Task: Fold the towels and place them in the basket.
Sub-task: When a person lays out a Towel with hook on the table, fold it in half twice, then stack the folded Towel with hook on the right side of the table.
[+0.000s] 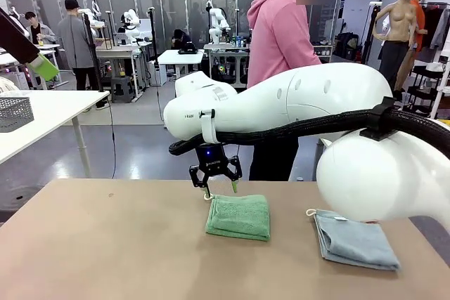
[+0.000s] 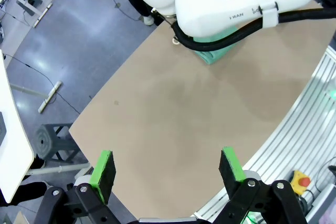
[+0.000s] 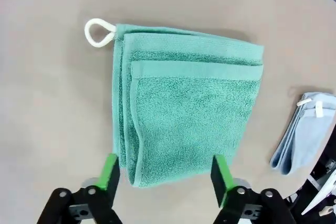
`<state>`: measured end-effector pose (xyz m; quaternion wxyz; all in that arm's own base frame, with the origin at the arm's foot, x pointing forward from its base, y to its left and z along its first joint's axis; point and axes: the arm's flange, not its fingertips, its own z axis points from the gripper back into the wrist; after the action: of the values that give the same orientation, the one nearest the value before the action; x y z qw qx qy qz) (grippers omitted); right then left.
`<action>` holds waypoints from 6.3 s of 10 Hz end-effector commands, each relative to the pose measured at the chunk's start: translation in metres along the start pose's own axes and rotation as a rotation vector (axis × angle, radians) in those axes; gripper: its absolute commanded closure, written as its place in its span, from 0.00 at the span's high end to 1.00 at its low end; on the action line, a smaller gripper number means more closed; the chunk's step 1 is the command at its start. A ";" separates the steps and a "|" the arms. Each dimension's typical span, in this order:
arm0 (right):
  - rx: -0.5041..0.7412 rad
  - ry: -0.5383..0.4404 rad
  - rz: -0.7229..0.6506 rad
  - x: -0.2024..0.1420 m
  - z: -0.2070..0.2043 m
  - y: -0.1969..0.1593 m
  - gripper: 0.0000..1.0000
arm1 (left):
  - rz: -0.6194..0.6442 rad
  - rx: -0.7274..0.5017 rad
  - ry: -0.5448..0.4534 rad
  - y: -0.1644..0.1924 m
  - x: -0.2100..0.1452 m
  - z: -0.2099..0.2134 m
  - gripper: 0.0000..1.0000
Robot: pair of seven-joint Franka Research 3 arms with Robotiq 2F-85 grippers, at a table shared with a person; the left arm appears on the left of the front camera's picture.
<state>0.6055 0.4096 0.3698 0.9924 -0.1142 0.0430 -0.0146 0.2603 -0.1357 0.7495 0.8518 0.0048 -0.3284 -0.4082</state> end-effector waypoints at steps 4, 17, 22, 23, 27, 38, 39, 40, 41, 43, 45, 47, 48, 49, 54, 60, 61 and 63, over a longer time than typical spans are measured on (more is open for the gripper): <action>-0.004 -0.003 0.004 -0.001 0.000 0.002 0.89 | 0.004 -0.004 -0.003 0.000 0.000 0.000 1.00; 0.266 -0.108 -0.063 -0.082 0.028 -0.116 0.89 | 0.004 -0.004 -0.003 0.000 0.000 0.000 1.00; 0.639 -0.047 -0.259 -0.075 -0.051 -0.195 0.89 | 0.004 -0.004 -0.003 0.000 0.000 0.000 1.00; 0.697 -0.062 -0.285 -0.072 -0.067 -0.203 0.89 | 0.004 -0.004 -0.003 0.000 0.000 0.000 1.00; 0.766 -0.102 -0.289 -0.052 -0.117 -0.212 0.89 | 0.004 -0.004 -0.003 0.000 0.000 0.000 1.00; 0.790 -0.141 -0.202 -0.025 -0.143 -0.186 0.30 | 0.004 -0.004 -0.003 0.000 0.000 0.000 1.00; 0.787 -0.138 -0.198 -0.025 -0.142 -0.184 0.00 | 0.004 -0.004 -0.003 0.000 0.000 0.000 1.00; 0.783 -0.136 -0.195 -0.025 -0.142 -0.183 0.00 | 0.004 -0.004 -0.003 0.000 0.000 0.000 1.00; 0.780 -0.138 -0.196 -0.026 -0.141 -0.183 0.00 | 0.004 -0.004 -0.003 0.000 0.000 0.000 1.00; 0.776 -0.144 -0.200 -0.028 -0.138 -0.184 0.00 | 0.004 -0.004 -0.003 0.000 0.000 0.000 1.00; 0.772 -0.144 -0.205 -0.032 -0.139 -0.185 0.00 | 0.004 -0.004 -0.003 0.000 0.000 0.000 1.00; 0.787 -0.127 -0.195 -0.027 -0.138 -0.186 0.00 | 0.004 -0.004 -0.003 0.000 0.000 0.000 1.00; 0.787 -0.127 -0.195 -0.027 -0.138 -0.186 0.00 | 0.004 -0.004 -0.003 0.000 0.000 0.000 1.00; 0.787 -0.127 -0.195 -0.027 -0.138 -0.186 0.00 | 0.004 -0.004 -0.003 0.000 0.000 0.000 1.00; 0.709 -0.294 -0.025 -0.047 -0.049 -0.228 0.07 | 0.004 -0.004 -0.003 0.000 0.000 0.000 1.00; 0.448 -0.345 0.079 -0.072 -0.002 -0.330 0.07 | 0.004 -0.004 -0.003 0.000 0.000 0.000 1.00; 0.438 -0.344 0.083 -0.080 -0.005 -0.348 0.07 | 0.004 -0.004 -0.003 0.000 0.000 0.000 1.00; 0.461 -0.325 0.065 -0.099 -0.016 -0.373 0.07 | 0.004 -0.004 -0.003 0.000 0.000 0.000 1.00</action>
<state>0.5136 0.0542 0.4494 0.9868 0.1075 -0.1199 0.0187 0.2606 -0.1352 0.7496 0.8519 0.0044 -0.3284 -0.4078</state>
